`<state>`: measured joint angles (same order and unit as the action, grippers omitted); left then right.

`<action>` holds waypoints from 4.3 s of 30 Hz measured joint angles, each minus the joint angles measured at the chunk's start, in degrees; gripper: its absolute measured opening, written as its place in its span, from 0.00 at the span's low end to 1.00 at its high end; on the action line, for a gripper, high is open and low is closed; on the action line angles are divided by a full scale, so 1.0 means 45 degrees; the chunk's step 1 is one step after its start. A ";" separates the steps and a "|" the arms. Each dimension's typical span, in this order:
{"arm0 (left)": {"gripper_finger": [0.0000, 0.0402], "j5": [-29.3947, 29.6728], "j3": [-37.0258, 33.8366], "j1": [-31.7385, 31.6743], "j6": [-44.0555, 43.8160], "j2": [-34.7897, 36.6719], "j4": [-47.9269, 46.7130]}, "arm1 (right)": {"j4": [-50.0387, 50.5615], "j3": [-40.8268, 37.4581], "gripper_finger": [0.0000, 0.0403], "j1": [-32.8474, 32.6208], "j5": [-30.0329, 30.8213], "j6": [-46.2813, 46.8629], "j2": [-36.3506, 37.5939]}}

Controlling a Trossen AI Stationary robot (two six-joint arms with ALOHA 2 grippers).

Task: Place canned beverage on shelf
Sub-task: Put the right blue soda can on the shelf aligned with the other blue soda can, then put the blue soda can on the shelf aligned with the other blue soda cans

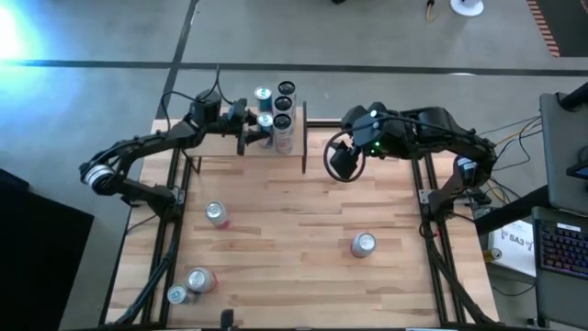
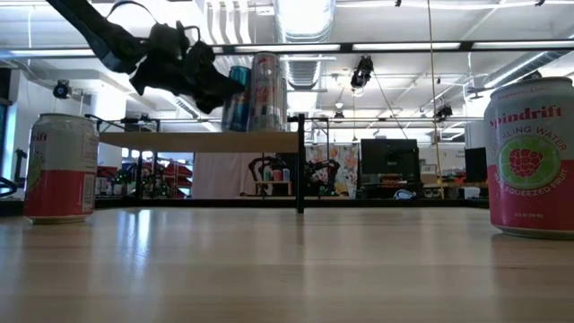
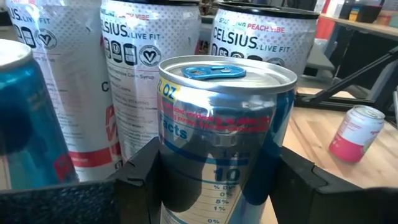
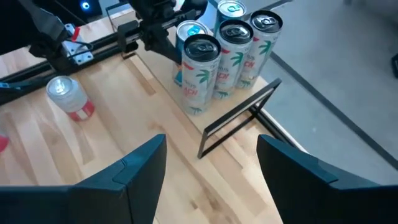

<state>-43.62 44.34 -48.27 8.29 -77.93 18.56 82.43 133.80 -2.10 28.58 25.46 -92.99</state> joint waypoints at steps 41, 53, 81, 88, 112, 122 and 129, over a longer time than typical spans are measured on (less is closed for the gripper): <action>0.80 0.0951 -0.0042 -0.1088 -0.0583 0.0970 -0.0715 | 0.0189 -0.0010 0.60 0.0008 0.0018 0.0873 0.0112; 0.80 0.2322 -0.0034 -0.1083 0.0904 0.2563 -0.4385 | 0.0190 -0.0015 0.60 0.0008 0.0014 0.0889 0.0046; 0.77 0.4051 -0.0029 -0.1064 -0.0287 0.0967 -0.4144 | 0.0189 -0.0024 0.58 0.0008 0.0005 0.0582 -0.0199; 0.77 0.4051 -0.0029 -0.1073 -0.0343 0.1524 -0.5395 | 0.0185 -0.0024 0.58 0.0062 0.0006 0.0583 -0.0199; 0.77 0.0685 -0.0002 -0.0452 -0.1619 0.9873 -1.3255 | -1.0771 -0.5993 0.56 -0.0072 -0.4000 0.0175 -0.0189; 0.77 0.0612 -0.1457 -0.0302 -0.4011 1.0257 -1.3409 | -1.5228 -0.8561 0.54 -0.1060 -0.3545 0.2117 -0.0189; 0.71 0.0264 -0.1398 0.0049 -0.3729 1.1038 -1.4671 | -1.5083 -0.9602 0.54 -0.2056 -0.2201 0.4709 -0.0206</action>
<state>-42.43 38.04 -48.05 -8.49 -28.26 -47.46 14.56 90.59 -11.36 18.68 46.65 -93.92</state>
